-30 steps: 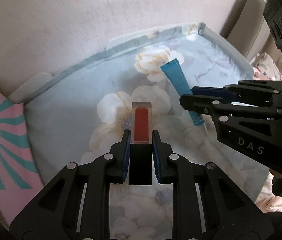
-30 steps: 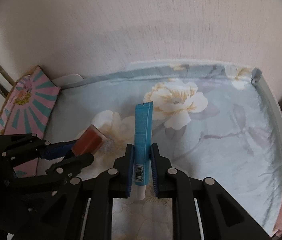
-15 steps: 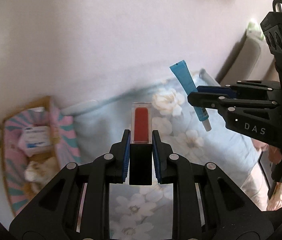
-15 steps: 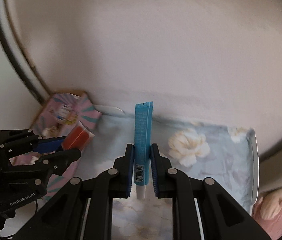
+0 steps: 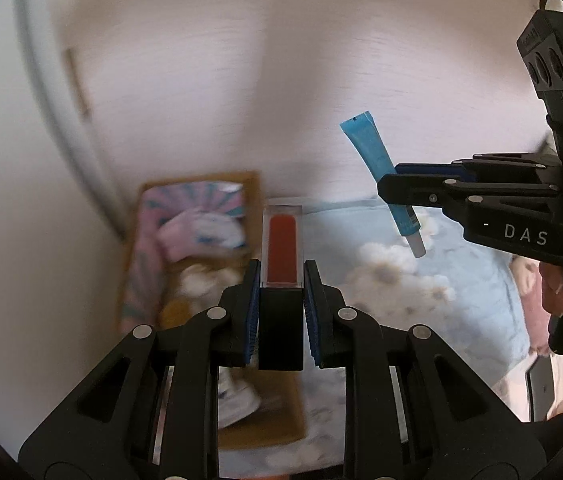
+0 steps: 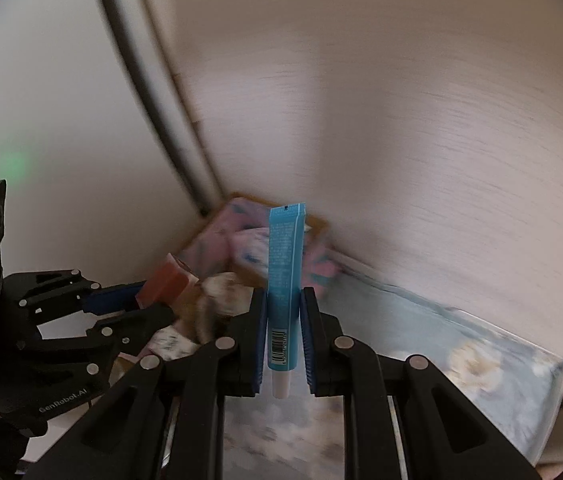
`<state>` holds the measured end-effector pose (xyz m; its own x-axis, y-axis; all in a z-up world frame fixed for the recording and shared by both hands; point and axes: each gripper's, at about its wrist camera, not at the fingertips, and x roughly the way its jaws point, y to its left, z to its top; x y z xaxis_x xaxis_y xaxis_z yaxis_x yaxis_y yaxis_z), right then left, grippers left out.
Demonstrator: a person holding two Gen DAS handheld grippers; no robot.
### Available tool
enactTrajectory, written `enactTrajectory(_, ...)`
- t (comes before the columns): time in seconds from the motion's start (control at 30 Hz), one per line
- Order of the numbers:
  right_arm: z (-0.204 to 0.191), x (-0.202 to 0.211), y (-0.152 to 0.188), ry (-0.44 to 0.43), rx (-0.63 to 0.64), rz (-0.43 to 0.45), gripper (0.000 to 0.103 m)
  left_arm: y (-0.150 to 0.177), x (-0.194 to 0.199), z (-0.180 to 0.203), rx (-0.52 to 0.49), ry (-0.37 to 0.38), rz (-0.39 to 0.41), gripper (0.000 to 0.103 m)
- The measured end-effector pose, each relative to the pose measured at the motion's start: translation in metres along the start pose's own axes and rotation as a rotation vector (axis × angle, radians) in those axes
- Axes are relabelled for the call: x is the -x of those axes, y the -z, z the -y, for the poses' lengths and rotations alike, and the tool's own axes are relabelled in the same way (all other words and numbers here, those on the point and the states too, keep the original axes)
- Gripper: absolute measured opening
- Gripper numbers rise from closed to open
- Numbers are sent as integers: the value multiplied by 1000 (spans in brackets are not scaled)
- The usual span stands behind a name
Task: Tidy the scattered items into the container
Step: 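Carry the lipstick and blue tube over the box and open both tools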
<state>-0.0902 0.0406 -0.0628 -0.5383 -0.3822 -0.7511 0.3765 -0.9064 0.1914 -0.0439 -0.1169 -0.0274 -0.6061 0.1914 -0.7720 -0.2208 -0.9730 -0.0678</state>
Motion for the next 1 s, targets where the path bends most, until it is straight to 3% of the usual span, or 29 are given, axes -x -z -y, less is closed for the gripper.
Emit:
enactTrajectory(0.37, -65, -68, -4, -128, 76, -121, 15, 56, 6, -67, 189, -79, -51, 18)
enactTrajectory(0.67, -78, -92, -1, -120, 99, -182, 15, 76, -9, -81, 256, -67, -86, 18)
enactTrajectory(0.73, -76, -97, -2, -124, 90, -207, 23, 75, -12, -85, 287, -55, -98, 19)
enactTrajectory(0.77, -74, -98, -3, -120, 82, -212, 48, 74, -15, -86, 295, -56, -113, 21)
enactTrajectory(0.8, -72, -100, -4, -116, 78, -213, 78, 73, -17, -85, 295, -56, -128, 28)
enactTrajectory(0.9, -64, -96, -4, -108, 48, -183, 82, 73, -17, -81, 278, -51, -124, 99)
enactTrajectory(1.0, -59, -92, -3, -91, 34, -183, 82, 75, -20, -75, 260, -66, -124, 103)
